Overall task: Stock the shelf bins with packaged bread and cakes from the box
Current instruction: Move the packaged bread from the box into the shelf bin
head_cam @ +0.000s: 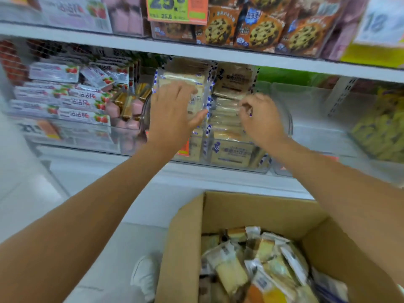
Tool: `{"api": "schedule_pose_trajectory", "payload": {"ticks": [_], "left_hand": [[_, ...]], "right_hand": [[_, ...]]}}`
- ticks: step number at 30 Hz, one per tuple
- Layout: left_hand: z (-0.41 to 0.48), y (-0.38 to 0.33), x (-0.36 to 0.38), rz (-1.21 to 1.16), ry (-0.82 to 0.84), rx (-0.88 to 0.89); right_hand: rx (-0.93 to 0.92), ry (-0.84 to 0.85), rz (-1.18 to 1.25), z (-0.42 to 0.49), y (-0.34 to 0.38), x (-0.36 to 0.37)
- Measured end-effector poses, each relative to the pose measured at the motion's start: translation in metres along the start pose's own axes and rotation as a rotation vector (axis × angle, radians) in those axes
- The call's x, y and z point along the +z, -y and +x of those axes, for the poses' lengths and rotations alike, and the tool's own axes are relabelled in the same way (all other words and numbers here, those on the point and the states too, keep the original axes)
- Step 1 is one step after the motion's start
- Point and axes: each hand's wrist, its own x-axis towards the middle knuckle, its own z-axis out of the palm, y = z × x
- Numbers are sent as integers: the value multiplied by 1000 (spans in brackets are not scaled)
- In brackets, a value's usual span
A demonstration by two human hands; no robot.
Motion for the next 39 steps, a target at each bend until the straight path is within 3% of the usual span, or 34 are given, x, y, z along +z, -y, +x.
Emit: {"api": "schedule_pose_trajectory", "payload": {"ticks": [2,6,12,20,25,27,31,34,37,39], "left_hand": [[-18,-28,-8,-97,94,-65],[-78,-76,-9,-240,485,-185],[-170,-109,15,-234,881,-396],[-225,-117,56,-265,1013,-454],[-244,-120,70,-358,1043,-547],[-251,-119,73,-369,1100,-546],[-261,-115,78,-368,1281,-549],[-258,-128,79,-598,1364,-667],[-252,-143,85,-834,1236,-891],[-244,-153,90,-934,1102,-1151]], "right_hand": [[-7,3,35,-34,11,-14],[115,167,47,-112,8,-31],[408,622,94,-242,-41,-34],[697,1204,309,-373,-105,-5],[449,1437,134,-408,-101,20],[370,1424,90,-416,-102,29],[647,1161,440,-387,-111,7],[721,927,628,-342,-117,-24],[711,794,660,-308,-116,-48],[626,768,500,-296,-116,-60]]}}
